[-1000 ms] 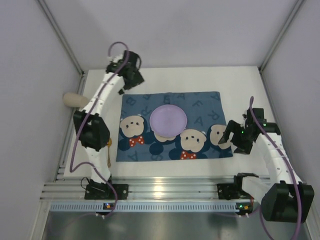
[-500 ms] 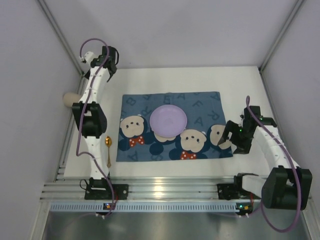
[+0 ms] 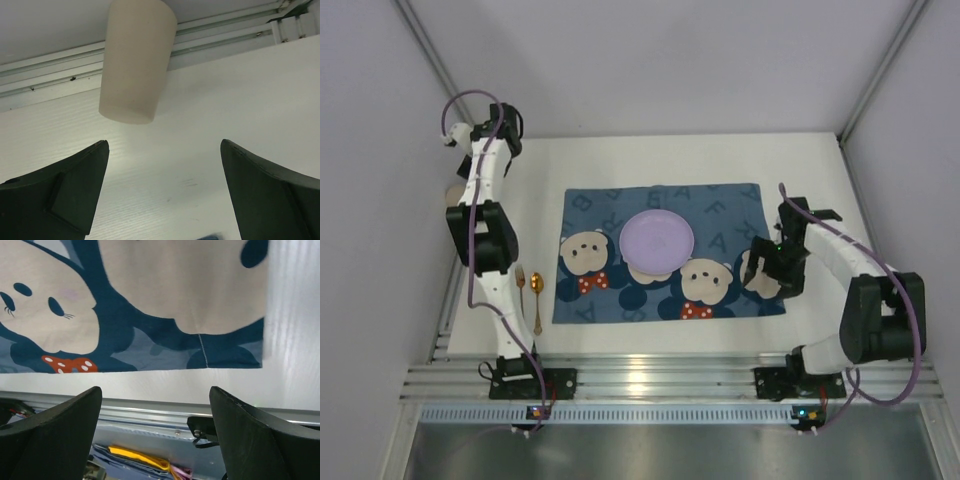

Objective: Set the dinner table for one person

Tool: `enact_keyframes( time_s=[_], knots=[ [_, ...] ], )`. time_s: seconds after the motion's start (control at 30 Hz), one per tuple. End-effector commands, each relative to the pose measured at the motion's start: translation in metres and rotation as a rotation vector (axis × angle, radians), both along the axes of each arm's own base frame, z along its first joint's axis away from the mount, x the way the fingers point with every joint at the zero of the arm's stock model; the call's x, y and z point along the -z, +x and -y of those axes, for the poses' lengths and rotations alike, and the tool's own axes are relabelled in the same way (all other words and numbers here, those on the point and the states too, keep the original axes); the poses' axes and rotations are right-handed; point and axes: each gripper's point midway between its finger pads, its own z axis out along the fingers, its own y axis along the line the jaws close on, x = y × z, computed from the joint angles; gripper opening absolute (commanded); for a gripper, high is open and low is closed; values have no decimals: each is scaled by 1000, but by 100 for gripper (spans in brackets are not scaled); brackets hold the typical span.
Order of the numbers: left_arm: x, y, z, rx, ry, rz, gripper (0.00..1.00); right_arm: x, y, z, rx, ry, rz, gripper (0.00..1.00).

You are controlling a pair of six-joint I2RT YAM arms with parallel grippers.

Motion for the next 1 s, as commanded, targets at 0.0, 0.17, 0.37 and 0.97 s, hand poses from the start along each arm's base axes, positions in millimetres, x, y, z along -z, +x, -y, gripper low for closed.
enact_keyframes(
  time_s=[0.0, 0.17, 0.37, 0.97],
  knots=[
    [0, -23, -21, -56, 6, -30, 98, -9, 21, -16, -46, -7, 47, 89],
    [4, -39, -46, -88, -25, -10, 98, -4, 25, -37, -124, -14, 26, 89],
    [6, -45, -70, -96, -29, -17, 98, 2, 24, -42, -126, -13, 18, 89],
    [86, -8, -76, 37, -242, -59, 98, 3, 28, -50, -131, -20, 8, 89]
  ],
)
